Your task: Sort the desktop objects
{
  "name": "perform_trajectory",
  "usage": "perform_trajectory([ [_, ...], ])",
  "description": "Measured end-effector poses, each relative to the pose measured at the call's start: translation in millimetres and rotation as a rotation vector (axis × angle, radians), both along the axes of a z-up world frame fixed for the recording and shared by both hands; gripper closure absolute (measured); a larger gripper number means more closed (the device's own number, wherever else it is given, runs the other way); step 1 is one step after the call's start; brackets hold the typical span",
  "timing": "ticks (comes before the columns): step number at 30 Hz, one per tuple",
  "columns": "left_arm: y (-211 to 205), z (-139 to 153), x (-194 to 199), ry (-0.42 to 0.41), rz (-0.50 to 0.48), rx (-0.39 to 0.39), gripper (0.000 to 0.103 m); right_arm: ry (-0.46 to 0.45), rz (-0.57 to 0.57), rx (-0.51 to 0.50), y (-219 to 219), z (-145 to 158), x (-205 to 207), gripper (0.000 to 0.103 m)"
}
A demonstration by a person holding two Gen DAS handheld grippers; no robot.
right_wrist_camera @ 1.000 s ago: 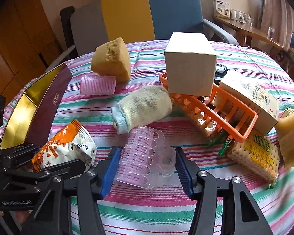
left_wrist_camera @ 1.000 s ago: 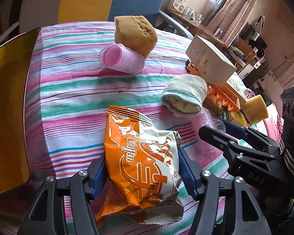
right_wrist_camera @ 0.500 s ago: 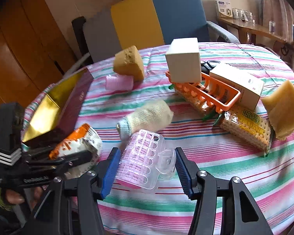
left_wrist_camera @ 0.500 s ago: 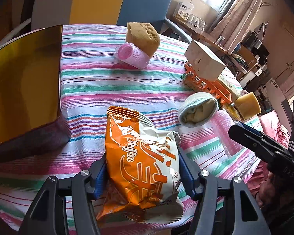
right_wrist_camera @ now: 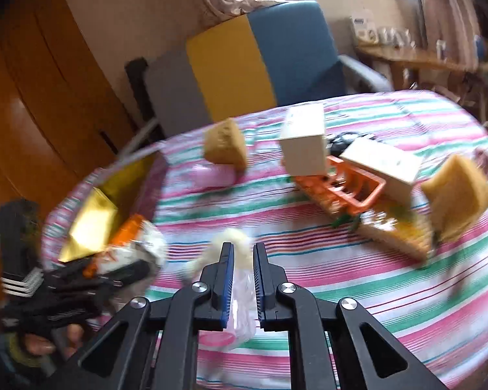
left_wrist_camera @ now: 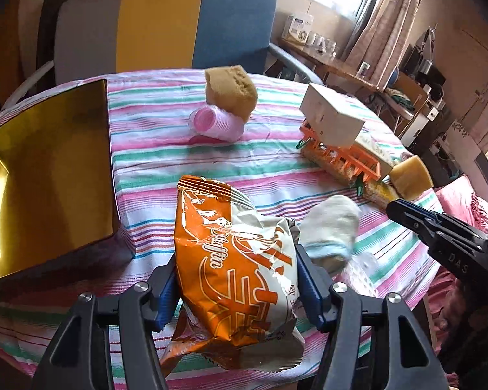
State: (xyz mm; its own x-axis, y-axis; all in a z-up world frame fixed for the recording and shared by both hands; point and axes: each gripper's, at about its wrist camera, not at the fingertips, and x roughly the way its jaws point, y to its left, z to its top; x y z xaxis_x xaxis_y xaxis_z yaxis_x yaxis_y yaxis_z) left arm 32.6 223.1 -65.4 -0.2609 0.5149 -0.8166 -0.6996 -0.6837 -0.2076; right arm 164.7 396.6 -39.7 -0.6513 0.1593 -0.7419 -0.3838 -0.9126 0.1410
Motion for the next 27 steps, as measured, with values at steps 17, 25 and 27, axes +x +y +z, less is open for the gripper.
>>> perform_trajectory([
  [17, 17.4, 11.8, -20.2, 0.074, 0.011, -0.012, 0.034, -0.049, 0.153, -0.221, -20.3, -30.7, 33.5, 0.023],
  [25, 29.8, 31.9, 11.3, 0.072, -0.174, 0.053, 0.034, -0.152, 0.183, -0.081, -51.9, -53.1, 20.6, 0.042],
  [27, 39.4, 28.7, 25.3, 0.054, -0.243, 0.054, 0.034, -0.153, 0.186, -0.054, -54.8, -54.4, 18.6, 0.043],
])
